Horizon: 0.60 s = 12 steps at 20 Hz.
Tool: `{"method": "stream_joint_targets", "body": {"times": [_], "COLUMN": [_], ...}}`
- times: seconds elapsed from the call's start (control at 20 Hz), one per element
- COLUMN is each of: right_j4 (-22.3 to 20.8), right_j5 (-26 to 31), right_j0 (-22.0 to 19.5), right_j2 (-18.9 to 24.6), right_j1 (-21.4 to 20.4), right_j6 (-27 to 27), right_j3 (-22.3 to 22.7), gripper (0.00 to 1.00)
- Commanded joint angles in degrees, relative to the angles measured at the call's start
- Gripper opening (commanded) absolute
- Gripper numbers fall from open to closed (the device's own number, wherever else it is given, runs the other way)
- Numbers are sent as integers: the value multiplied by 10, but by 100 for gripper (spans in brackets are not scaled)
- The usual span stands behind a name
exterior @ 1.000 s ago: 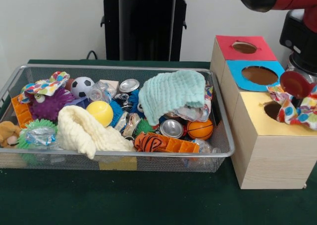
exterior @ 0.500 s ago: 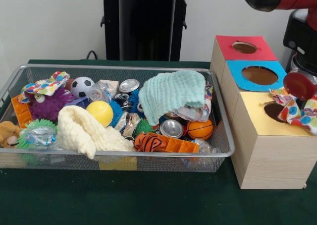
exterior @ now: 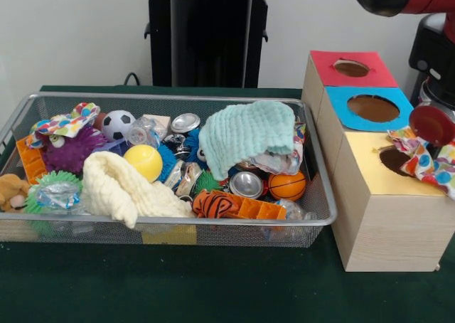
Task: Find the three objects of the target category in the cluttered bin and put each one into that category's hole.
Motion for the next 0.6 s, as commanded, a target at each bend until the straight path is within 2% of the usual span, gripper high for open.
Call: {"method": "stream_joint_targets", "body": {"times": [0.05,0.35,0.6], "right_j4": [-23,-20,-26], "right_j5": [-94,-124,-142], "right_j0": [-9,-4,7], "right_j2": [-10,-21,-52], "right_j1": [99,108,123], "right_j6": [180,195,231], "right_j3": [-16,-16,-32], "gripper": [0,0,0]}}
